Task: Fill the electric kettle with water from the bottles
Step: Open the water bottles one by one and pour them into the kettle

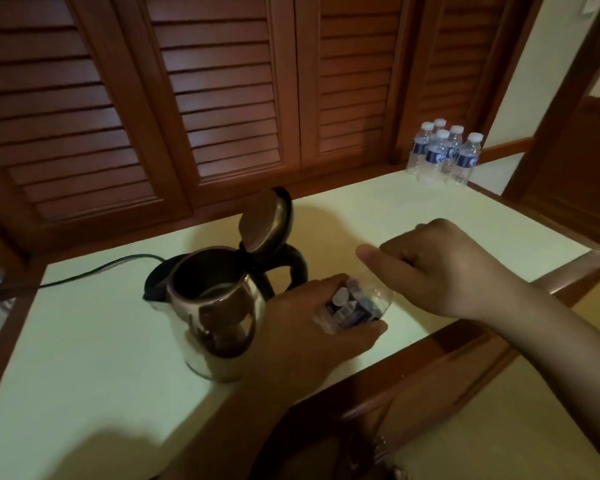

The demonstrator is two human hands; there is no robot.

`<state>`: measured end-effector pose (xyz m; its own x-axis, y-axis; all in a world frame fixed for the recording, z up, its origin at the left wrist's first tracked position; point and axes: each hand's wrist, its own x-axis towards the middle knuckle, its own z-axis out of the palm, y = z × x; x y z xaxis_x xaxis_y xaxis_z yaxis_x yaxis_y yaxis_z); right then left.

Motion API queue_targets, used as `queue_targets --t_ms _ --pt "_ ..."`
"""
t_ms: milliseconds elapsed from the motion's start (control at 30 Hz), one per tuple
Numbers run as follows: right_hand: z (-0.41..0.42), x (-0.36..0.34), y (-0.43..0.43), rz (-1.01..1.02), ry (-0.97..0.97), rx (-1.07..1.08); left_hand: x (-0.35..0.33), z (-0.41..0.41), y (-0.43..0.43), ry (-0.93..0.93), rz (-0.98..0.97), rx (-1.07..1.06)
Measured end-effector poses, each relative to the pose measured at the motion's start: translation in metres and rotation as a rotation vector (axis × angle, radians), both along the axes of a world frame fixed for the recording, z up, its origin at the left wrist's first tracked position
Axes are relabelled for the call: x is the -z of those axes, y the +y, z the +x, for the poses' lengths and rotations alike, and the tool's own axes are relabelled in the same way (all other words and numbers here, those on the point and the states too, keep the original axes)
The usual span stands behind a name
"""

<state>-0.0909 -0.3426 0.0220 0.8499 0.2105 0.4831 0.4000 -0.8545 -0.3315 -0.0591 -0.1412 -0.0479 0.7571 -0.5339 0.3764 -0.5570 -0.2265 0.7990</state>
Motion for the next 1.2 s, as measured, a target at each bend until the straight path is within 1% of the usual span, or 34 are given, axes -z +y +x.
queue_targets --t_ms 33,67,100,133,167,233,300,367,467,567,667,767,833,900,1000,1033,1067,1100,1200 --pt "0.004 0.002 -0.010 0.047 0.093 0.070 0.006 0.000 -0.014 -0.165 0.072 -0.123" --pt "0.008 0.004 -0.020 0.100 0.208 0.138 0.011 -0.001 -0.029 -0.265 0.110 -0.217" --pt "0.011 0.003 -0.029 0.124 0.310 0.203 0.015 -0.001 -0.044 -0.304 0.121 -0.278" --pt "0.015 0.003 -0.041 0.114 0.353 0.240 0.017 0.001 -0.058 -0.297 0.129 -0.313" --pt "0.020 0.002 -0.055 0.081 0.335 0.247 0.017 0.004 -0.074 -0.239 0.131 -0.327" --pt "0.029 0.000 -0.085 0.034 0.245 0.219 0.011 0.014 -0.101 -0.029 0.105 -0.265" --pt "0.037 -0.002 -0.119 0.088 0.170 0.176 0.005 0.024 -0.124 0.181 0.054 -0.127" --pt "0.043 -0.006 -0.152 0.188 0.130 0.106 0.000 0.034 -0.145 0.276 0.054 -0.002" --pt "0.047 -0.012 -0.197 0.214 0.129 0.020 -0.004 0.052 -0.176 0.293 0.074 0.081" --pt "0.052 -0.012 -0.241 0.209 0.157 -0.020 -0.015 0.063 -0.211 0.252 0.078 0.094" --pt "0.059 -0.006 -0.277 0.260 0.127 -0.065 -0.014 0.072 -0.244 0.267 0.054 0.113" --pt "0.067 -0.001 -0.303 0.297 0.101 -0.089 -0.007 0.082 -0.276 0.260 0.107 0.083" --pt "0.069 0.003 -0.313 0.365 0.112 -0.070 -0.003 0.090 -0.295 0.284 0.114 0.021" --pt "0.069 0.008 -0.319 0.472 0.134 -0.022 0.003 0.097 -0.313 0.303 0.076 -0.003" --pt "0.070 0.024 -0.333 0.719 0.167 0.085 0.007 0.108 -0.341 0.429 -0.051 -0.013" --pt "0.071 0.033 -0.338 0.740 0.188 0.148 0.011 0.114 -0.350 0.469 -0.106 -0.027" --pt "0.074 0.045 -0.343 0.694 0.215 0.232 0.014 0.121 -0.361 0.479 -0.142 -0.054" --pt "0.076 0.061 -0.347 0.608 0.257 0.324 0.021 0.130 -0.372 0.451 -0.139 -0.097" --pt "0.086 0.109 -0.360 0.377 0.451 0.501 0.037 0.156 -0.409 0.331 -0.043 -0.207"
